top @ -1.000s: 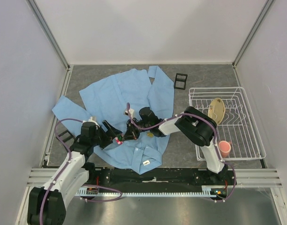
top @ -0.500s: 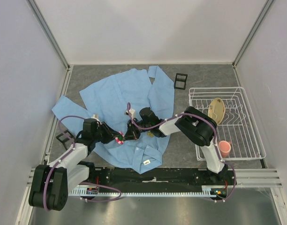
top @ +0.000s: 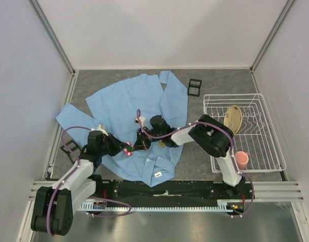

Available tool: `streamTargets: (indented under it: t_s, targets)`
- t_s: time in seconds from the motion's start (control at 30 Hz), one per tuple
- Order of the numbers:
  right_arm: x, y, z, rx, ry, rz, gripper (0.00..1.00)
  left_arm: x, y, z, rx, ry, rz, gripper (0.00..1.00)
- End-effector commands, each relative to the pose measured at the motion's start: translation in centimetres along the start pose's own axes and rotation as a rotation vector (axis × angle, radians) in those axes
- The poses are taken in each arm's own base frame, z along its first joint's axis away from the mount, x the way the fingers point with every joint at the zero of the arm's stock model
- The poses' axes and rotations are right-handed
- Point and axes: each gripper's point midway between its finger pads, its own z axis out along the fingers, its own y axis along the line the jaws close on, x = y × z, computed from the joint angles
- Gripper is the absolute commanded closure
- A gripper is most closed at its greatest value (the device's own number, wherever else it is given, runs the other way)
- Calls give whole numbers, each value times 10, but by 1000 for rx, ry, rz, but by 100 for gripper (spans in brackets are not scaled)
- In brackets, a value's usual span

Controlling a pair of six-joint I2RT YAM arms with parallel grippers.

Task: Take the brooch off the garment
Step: Remove the brooch from the clothes.

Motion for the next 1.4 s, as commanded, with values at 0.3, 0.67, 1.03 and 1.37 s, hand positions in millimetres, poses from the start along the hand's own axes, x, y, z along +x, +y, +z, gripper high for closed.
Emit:
streamTargets:
  t_s: [0.3,0.67,1.03,1.37]
  targets:
    - [-34,6,6,39,-55,-127,100,5,-19,-7,104,21,46,91]
    - [-21,-3,14,28,7,-138,100,-11,-24,-15,72,-46,47,52]
    - [-24,-2,15,91,24,-191,100,-7,-12,-5,-1,24,72,50]
    - [-20,-5,18,194,52,-275,100,-13,-7,-4,-34,-5,71,66]
